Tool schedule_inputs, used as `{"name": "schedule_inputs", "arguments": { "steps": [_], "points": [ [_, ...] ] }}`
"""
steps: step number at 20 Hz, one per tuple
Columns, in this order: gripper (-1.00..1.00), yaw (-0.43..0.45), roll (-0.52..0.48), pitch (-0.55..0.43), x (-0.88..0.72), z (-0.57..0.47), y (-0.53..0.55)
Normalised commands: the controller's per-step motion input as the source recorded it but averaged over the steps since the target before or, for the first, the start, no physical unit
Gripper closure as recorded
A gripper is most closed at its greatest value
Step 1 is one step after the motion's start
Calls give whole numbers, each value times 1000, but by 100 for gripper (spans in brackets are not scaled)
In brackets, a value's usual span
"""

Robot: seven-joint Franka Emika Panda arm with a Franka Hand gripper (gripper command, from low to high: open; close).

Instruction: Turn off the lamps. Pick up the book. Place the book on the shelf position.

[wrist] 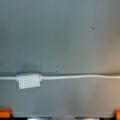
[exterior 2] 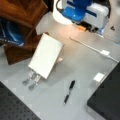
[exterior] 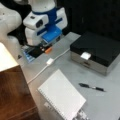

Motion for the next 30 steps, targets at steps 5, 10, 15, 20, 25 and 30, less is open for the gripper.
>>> {"name": "schedule_inputs", "arguments": {
  "steps": [5,10,15,20,25,30],
  "points": [
    [-100,177,60,33,-107,-9,36],
    [-100,70,62,9,-312,-58,136],
    [-100,12,65,-66,-461,-210,259],
    [-100,-16,100,-137,-536,-221,313],
    [-100,-50,110,-156,-547,-109,274],
    [-100,-100,108,-104,-461,-112,229]
  ]
}}
